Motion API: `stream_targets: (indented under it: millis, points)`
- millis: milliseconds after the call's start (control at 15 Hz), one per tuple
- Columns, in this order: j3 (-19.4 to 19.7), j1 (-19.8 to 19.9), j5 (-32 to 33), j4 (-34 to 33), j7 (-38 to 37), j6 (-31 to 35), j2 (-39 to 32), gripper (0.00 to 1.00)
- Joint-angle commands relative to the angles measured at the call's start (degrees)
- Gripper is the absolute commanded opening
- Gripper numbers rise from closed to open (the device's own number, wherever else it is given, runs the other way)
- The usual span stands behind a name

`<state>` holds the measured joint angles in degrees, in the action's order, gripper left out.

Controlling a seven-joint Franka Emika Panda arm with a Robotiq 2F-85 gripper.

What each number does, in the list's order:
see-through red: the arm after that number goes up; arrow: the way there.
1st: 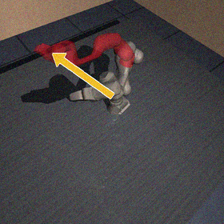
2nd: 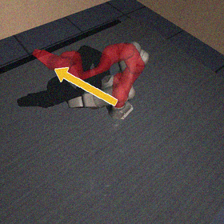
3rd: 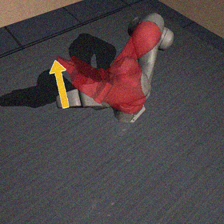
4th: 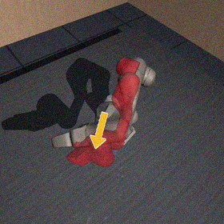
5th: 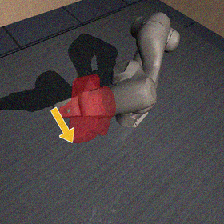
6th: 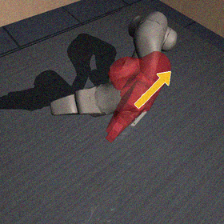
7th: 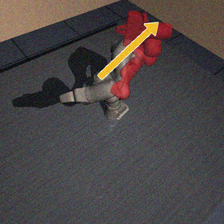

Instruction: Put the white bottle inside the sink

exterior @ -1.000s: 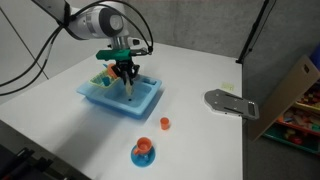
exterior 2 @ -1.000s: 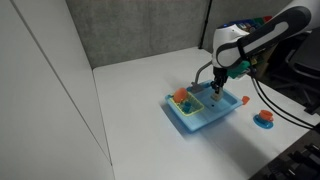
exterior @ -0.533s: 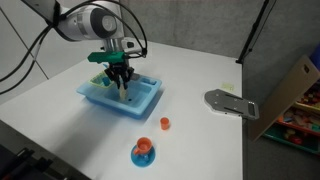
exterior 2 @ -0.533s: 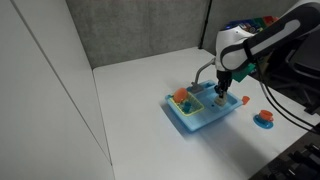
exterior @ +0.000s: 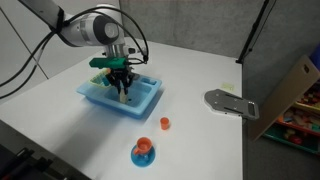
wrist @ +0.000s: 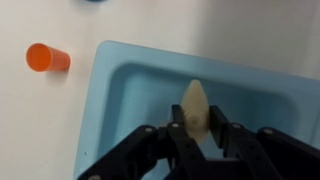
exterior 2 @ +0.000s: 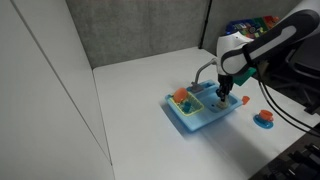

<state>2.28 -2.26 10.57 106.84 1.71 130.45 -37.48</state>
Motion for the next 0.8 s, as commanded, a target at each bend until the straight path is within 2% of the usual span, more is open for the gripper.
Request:
stream_targets:
  millis: [0,733]
  points:
    - [-0.46,1.15,-0.89,-3.06,0.98,-0.73,-2.41,0.1]
    - [-0.12,1.12,-0.52,-8.89,0.6,-4.27,-7.37,0.1]
